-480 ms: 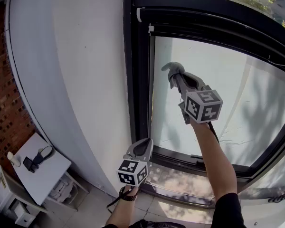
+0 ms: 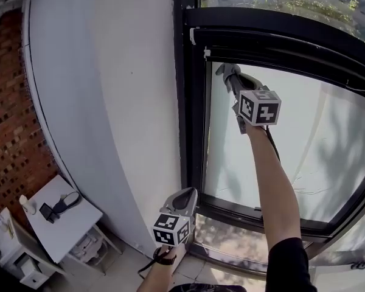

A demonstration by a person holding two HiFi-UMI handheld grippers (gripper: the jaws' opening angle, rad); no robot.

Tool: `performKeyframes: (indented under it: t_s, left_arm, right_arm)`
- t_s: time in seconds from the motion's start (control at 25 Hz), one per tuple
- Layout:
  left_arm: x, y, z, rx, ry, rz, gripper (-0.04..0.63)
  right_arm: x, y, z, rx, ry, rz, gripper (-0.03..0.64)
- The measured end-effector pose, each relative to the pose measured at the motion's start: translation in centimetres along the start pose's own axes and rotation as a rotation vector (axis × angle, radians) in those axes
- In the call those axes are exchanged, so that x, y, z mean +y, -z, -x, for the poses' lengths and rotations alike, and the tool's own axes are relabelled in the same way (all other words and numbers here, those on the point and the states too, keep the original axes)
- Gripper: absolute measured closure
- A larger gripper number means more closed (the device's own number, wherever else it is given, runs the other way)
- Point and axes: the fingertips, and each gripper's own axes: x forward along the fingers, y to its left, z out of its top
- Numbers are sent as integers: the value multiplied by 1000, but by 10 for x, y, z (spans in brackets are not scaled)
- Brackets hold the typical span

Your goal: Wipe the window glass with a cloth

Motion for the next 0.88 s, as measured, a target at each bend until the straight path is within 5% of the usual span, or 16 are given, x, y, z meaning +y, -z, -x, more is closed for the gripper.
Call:
performKeyframes:
  t_s: [0.12,0.32,0.44,0.52,0.64,0.72,0.88]
  left_arm:
    - [5,1,5,8,-16,1,595]
    - [5,9,9,26,-32,25,595]
    - [3,12,9,37,-40,25,595]
    - [0,18,10,48,-40,30,595]
    - [1,27,9,59,-51,49,595]
    - [-2,35,4,72,-51,66,595]
    - [-26,50,-15,126,16,68,595]
  right_arm:
    - [5,5,-9,-21,7,-46,601]
    - [5,-14,12,-196,61,-337,600]
    - [-4,-16,31,-223,113,-373,600]
    - [-2,-9,29,-120,92,-270,600]
    - [35,4,5,99,-36,123,600]
    - [55,9,0,154,-121,301,601]
    - [16,16,-24,178,-36,195,600]
